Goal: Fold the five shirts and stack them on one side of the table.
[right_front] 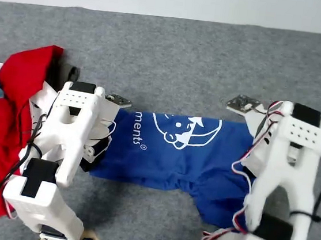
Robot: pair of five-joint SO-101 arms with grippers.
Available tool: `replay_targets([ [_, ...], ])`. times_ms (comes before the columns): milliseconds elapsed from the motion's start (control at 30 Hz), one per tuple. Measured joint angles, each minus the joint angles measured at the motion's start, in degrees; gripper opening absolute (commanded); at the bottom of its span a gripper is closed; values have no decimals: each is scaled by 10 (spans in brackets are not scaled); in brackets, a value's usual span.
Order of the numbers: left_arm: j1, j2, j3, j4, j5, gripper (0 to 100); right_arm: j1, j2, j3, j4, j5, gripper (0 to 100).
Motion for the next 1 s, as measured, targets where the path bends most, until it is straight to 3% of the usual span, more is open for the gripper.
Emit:
replay_targets([
  [200,7,-17,-39,0,0,5,6,-110,0,2,-36,274],
  [333,63,-75,-62,0,0,5,50,-205,10,3,-83,273],
  [567,198,-108,-107,-1,-3,19,200,-374,88,3,-162,273],
  [800,294,-108,-137,-25,-1,103,363,-488,199,3,-166,273],
  [1000,389,-72,-138,-36,5,144,431,-535,246,3,-166,273],
])
